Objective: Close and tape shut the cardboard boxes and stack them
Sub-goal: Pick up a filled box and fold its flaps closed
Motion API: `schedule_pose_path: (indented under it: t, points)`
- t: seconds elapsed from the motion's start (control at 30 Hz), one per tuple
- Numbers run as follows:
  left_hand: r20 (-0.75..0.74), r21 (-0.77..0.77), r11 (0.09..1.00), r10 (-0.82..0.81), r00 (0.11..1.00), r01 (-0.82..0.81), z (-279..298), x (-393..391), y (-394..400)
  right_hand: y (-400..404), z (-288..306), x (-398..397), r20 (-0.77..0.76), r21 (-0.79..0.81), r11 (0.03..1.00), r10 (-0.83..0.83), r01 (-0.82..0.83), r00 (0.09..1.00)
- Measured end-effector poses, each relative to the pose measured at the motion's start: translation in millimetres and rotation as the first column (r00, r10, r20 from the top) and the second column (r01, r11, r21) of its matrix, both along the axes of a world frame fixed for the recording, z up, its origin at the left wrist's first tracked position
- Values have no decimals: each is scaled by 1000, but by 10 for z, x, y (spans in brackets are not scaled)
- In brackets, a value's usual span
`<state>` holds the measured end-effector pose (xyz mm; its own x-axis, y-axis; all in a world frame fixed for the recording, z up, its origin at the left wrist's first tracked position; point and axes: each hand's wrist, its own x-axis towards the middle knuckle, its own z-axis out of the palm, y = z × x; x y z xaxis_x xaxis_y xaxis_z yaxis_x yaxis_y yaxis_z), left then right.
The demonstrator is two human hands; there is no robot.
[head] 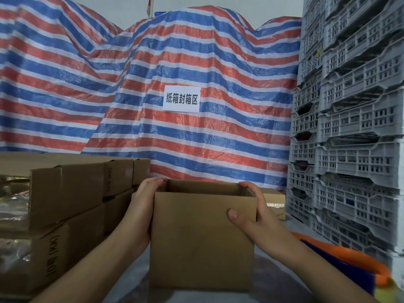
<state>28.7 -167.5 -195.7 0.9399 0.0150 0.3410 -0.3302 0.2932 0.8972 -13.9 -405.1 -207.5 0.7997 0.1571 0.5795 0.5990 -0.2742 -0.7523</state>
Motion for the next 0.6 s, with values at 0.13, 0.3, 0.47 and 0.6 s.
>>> schedule_pose_path:
  t: [0.13,0.3,0.47,0.6]
  points:
    - [-6,-1,1000,14,1000,-14,-2,-23,-22,-6,-3,0,-4,-4,1000,13,-13,1000]
    - [-67,0,1000,-15,998,15,-17,-94,-69,6,0,-16,-9,-8,1000,-2,1,1000]
    - [-94,51,999,-10,995,15,-13,-135,-85,-3,-14,-12,-2,-16,1000,5,-5,1000]
    - [94,136,979,142,985,-154,18,-178,-81,-37,-33,29,-2,-20,1000,6,-6,1000]
